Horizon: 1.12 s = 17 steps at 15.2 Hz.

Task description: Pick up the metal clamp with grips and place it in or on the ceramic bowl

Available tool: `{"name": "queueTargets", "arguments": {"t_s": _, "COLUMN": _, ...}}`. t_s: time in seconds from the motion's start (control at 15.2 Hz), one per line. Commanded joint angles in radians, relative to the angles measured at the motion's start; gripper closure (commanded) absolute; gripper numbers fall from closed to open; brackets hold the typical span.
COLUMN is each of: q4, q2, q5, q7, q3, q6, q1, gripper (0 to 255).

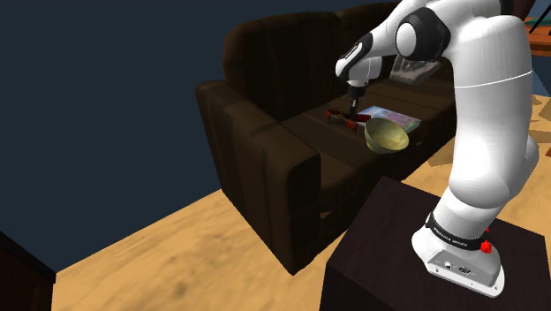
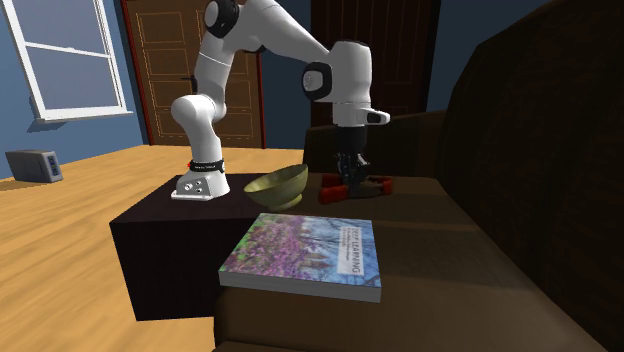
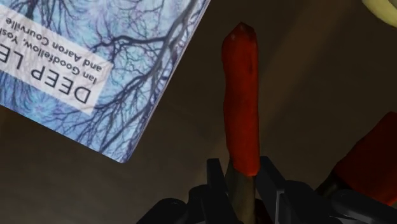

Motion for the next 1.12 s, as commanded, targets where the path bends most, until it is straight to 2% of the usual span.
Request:
{"name": "queueTargets", "arguments": {"t_s": 0.0, "q4": 0.002, "q2": -0.019, "q5": -0.012, "q7": 0.008, "q3": -0.007, "q6": -0.019, "q1": 0.007, "gripper": 255}}
{"name": "queueTargets", "arguments": {"t_s": 1.06, "q4": 0.094, "q2": -0.118, "q5": -0.083, "q7": 0.053, "q3": -0.040, "q6": -0.196, "q1": 0.030, "gripper": 255}}
